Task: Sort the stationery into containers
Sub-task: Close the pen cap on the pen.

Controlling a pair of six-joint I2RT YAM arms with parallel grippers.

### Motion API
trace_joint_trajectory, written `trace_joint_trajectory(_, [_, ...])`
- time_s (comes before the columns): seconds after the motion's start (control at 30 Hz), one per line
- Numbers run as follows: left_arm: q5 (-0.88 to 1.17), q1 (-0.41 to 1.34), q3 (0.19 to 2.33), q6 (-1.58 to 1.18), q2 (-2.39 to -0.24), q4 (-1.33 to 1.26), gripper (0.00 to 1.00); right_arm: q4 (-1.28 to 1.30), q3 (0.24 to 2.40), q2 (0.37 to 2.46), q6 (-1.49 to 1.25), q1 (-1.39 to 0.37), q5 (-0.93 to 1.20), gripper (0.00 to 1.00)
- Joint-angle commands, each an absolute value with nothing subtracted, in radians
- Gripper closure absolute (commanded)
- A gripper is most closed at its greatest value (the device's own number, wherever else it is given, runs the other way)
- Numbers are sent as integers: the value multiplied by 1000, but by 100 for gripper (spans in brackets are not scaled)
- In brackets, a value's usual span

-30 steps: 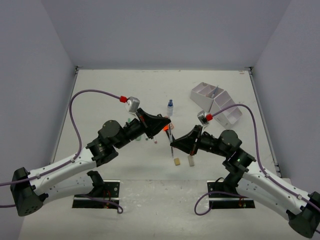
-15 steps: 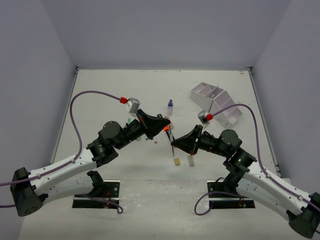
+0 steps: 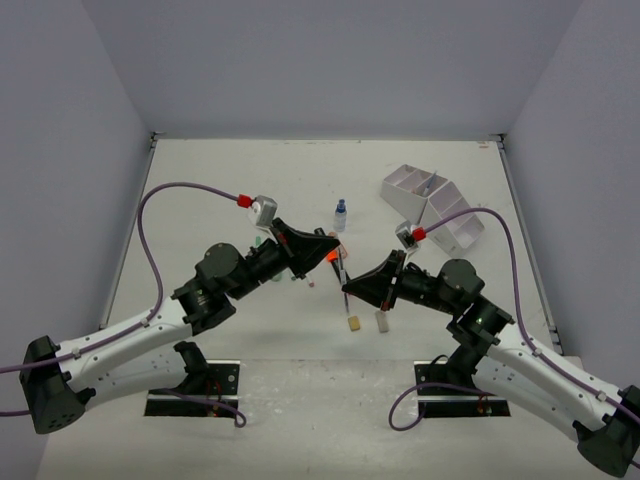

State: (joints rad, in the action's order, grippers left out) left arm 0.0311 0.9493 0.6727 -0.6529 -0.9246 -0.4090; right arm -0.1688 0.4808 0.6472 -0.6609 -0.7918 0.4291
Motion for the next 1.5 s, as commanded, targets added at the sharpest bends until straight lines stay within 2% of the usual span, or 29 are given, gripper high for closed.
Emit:
trace_joint_trajectory(0.0, [-18, 942, 704, -631, -901, -417, 100, -192, 512, 649, -650, -798, 450, 100])
trace_joint_trajectory(0.77, [64, 943, 650, -672, -939, -457, 100, -133, 557, 641, -630, -801, 392, 100])
trace_joint_trajectory(1.47, [-46, 943, 640, -660, -923, -449, 100, -127, 567, 619, -637, -803, 445, 100])
